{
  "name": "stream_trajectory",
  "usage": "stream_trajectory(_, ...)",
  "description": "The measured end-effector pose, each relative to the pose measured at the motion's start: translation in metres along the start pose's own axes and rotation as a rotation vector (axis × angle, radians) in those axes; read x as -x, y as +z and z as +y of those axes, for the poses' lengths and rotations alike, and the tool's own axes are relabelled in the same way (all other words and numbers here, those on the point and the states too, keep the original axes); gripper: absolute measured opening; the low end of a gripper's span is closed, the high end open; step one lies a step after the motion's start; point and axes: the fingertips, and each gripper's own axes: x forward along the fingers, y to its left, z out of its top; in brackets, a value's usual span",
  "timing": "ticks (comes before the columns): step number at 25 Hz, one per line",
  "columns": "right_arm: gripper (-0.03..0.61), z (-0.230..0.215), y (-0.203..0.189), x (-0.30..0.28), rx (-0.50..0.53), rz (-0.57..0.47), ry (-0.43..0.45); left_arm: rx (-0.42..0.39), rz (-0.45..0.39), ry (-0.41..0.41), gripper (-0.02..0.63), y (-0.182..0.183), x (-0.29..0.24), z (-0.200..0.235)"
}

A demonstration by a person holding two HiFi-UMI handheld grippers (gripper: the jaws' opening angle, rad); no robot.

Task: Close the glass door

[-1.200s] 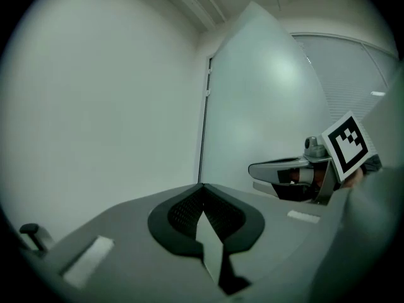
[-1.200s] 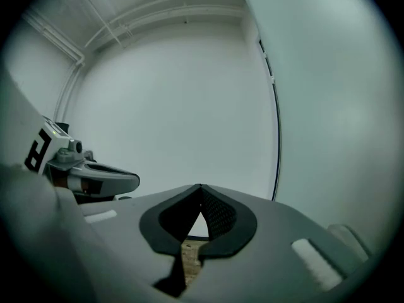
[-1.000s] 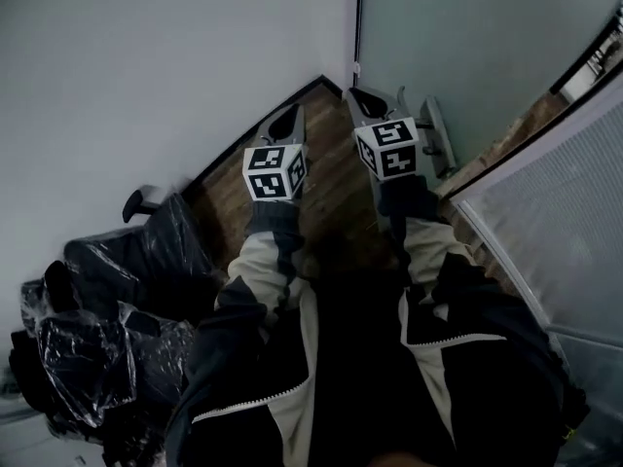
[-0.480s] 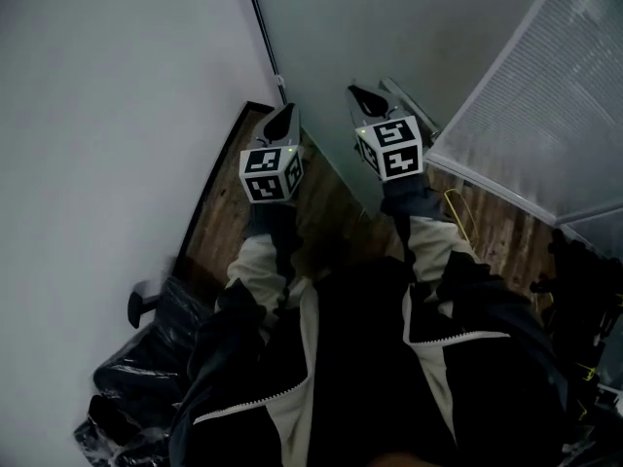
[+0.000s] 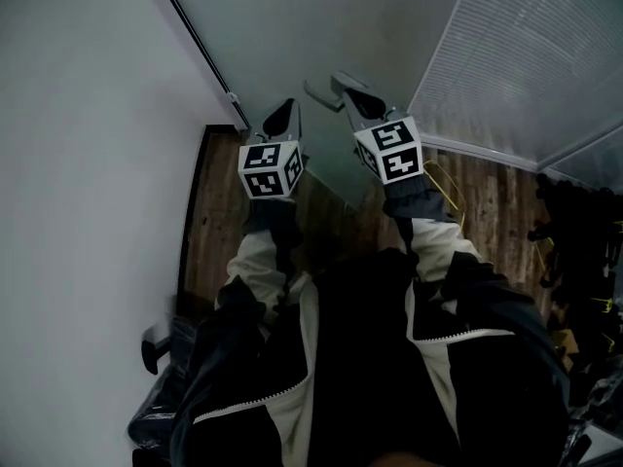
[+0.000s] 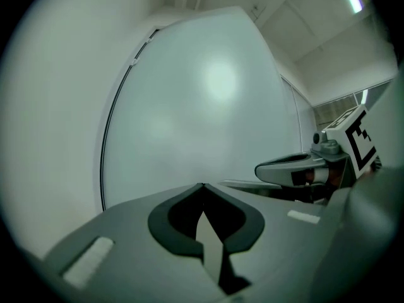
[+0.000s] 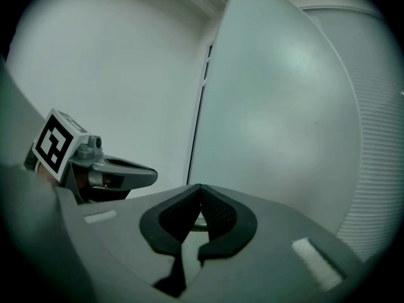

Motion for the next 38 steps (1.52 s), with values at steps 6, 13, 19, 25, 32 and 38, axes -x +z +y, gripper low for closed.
stream_trajectory(6, 0.006, 0.013, -0.008, -0.001, 0.238, 0.096, 0.002, 0.006, 0.006, -0.032, 0.002, -0.003, -0.014, -0.007)
stream_trajectory(13, 0.038, 0.031, -0.036, -0.009, 0.847, 0.341, -0.017, 0.029, 0.010, -0.025, 0.002, -0.007, -0.008, -0.002)
stream_trajectory(19, 0.205, 0.022, -0.073, -0.026, 1.039, 0.532, 0.015, 0.036, 0.013, -0.033, 0.002, -0.012, -0.004, 0.001)
stream_trajectory(25, 0.278, 0.019, -0.086, -0.045, 1.143, 0.581, 0.004, 0.029, 0.015, -0.036, 0.002, -0.013, 0.003, 0.003)
stream_trajectory(32, 0.140, 0.016, -0.086, -0.053, 1.207, 0.565, -0.027, 0.032, 0.025, -0.041, 0.002, -0.017, 0.004, 0.006)
stream_trajectory(38, 0.146, 0.004, -0.088, -0.056, 1.189, 0.563, -0.014, 0.031, 0.027, -0.045, 0.002, -0.016, -0.003, 0.005)
